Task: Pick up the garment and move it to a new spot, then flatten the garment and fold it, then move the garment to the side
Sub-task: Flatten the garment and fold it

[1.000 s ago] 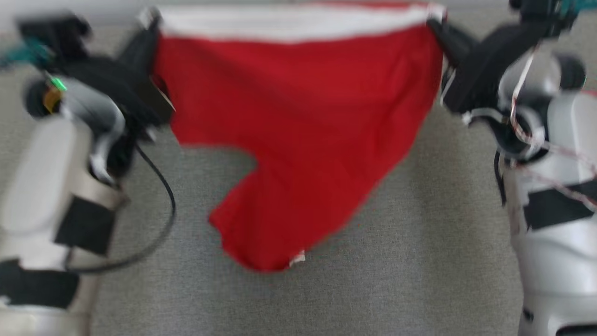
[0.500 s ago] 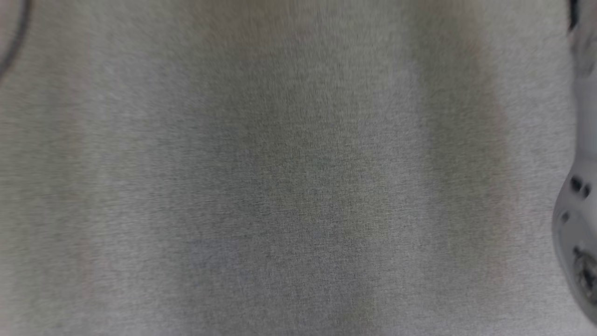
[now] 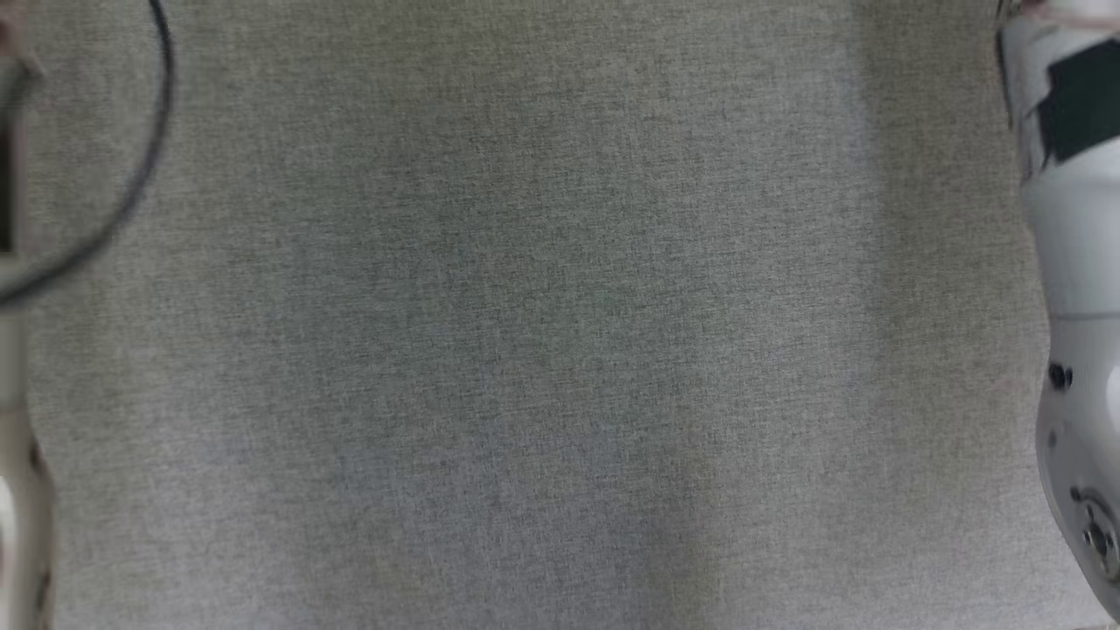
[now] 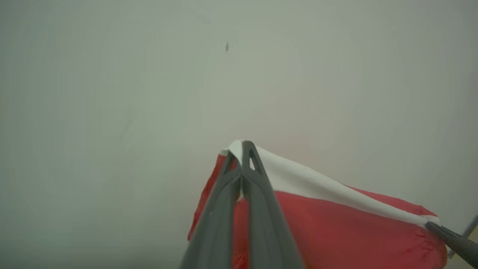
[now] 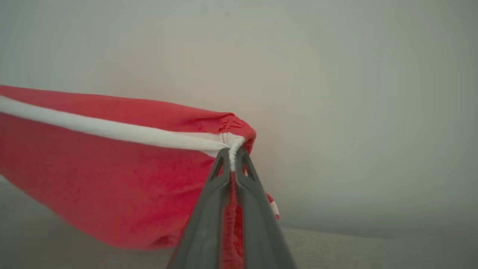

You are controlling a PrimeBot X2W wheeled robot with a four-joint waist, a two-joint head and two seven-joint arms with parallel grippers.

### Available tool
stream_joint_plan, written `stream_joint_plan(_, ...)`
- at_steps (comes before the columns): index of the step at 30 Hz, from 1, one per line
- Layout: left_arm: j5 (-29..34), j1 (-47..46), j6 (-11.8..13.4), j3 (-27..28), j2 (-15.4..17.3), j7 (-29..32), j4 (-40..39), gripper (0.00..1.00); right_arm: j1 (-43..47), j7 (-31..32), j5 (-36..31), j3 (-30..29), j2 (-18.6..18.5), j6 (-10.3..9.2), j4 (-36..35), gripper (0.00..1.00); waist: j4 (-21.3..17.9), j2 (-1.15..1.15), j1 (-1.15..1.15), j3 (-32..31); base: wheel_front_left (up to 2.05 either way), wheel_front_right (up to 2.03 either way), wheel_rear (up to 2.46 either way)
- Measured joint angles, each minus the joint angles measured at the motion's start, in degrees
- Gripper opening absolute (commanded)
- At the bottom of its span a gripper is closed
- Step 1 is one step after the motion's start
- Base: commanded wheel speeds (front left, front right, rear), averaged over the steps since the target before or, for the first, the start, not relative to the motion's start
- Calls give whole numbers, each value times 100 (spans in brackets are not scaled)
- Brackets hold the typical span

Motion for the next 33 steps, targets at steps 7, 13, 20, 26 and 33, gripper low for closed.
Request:
stream_joint_plan(7, -959, 1439, -29, -399, 282, 11, -987, 0, 829, 88, 808, 448, -331, 0, -54, 0, 59, -1, -3, -307, 0, 0, 0)
stream_joint_plan(13, -1594, 2663, -29, -690, 573, 187, -1759, 0, 1826, 593, 1504, 539, -537, 0, -512, 0, 142, -2, -4, -869, 0, 0, 0)
stream_joint_plan(20, -2038, 4317, -13, -951, 742, 390, -2320, 0, 3349, 1502, 1737, 454, -673, 0, -1021, 0, 218, -2, -5, -1641, 0, 0, 0)
stream_joint_plan(26, -2397, 5587, 66, -1110, 723, 405, -2559, 0, 4599, 2173, 1610, 35, -635, 0, -1653, 0, 280, -3, -5, -2268, 0, 0, 0)
stream_joint_plan(33, -2777, 6742, 156, -1248, 766, 495, -2832, 0, 6014, 2839, 1388, -517, -366, 0, -2683, 0, 332, -3, -4, -2877, 0, 0, 0)
